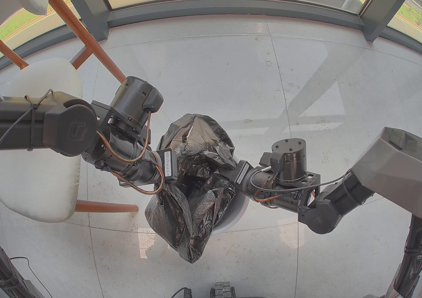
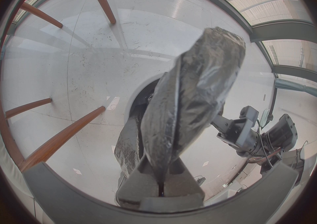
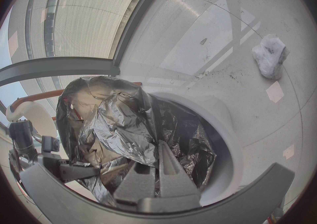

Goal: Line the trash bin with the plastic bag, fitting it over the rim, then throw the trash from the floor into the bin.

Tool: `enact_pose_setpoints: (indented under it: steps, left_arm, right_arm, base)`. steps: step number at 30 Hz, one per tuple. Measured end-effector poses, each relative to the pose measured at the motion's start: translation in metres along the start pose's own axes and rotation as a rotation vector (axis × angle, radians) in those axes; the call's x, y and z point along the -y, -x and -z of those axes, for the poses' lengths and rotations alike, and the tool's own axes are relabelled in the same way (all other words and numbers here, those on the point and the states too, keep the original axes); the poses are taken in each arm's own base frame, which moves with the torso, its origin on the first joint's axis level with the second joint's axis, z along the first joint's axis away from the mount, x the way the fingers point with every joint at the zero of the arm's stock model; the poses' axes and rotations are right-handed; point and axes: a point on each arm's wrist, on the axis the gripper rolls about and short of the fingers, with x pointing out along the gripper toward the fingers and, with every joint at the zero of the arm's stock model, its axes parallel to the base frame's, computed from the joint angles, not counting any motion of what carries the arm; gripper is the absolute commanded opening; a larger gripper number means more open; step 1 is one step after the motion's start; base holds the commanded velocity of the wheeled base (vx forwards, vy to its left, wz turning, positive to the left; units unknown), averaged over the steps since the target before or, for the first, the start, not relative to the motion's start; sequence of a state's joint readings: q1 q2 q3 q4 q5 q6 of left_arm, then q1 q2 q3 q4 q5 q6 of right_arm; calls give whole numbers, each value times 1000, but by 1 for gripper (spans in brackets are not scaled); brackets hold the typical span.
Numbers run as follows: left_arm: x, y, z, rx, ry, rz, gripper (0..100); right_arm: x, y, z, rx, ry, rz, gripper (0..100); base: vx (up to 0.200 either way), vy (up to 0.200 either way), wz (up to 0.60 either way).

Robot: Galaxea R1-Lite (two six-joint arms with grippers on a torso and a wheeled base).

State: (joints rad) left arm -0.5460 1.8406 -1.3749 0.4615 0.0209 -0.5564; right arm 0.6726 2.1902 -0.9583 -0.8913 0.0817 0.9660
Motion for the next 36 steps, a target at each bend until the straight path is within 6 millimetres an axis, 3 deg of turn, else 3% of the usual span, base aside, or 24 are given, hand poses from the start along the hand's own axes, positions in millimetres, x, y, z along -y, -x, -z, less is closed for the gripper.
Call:
enact_pose_setpoints:
  steps: [6,14,21,28,29,36]
  left_arm:
    - [0,0,-1,3,1,1,0]
    - [-1,0,-2,4,2,2,0]
    - [-6,-2,-4,1,17,-10,0]
    - [-12,-6,-3,-13,26,-22,0]
    - [-12,-6,-3,-12,26,-21,0]
    - [-6,-6,-16,105,24,48,0]
  right_arm:
    - [6,31,-2,-39,51,17,0]
    - [23,71,-20,-84,66,77,0]
    - [36,85,-32,-125,57,143,0]
    - [54,76,-37,-121,153,174,0]
    - [58,73,-39,-114,171,176,100]
    - [64,55,-58,-20,229,125,100]
  base:
    - [0,0,0]
    - [0,0,0]
    - [0,0,0]
    - [0,0,0]
    - [0,0,0]
    - [0,0,0]
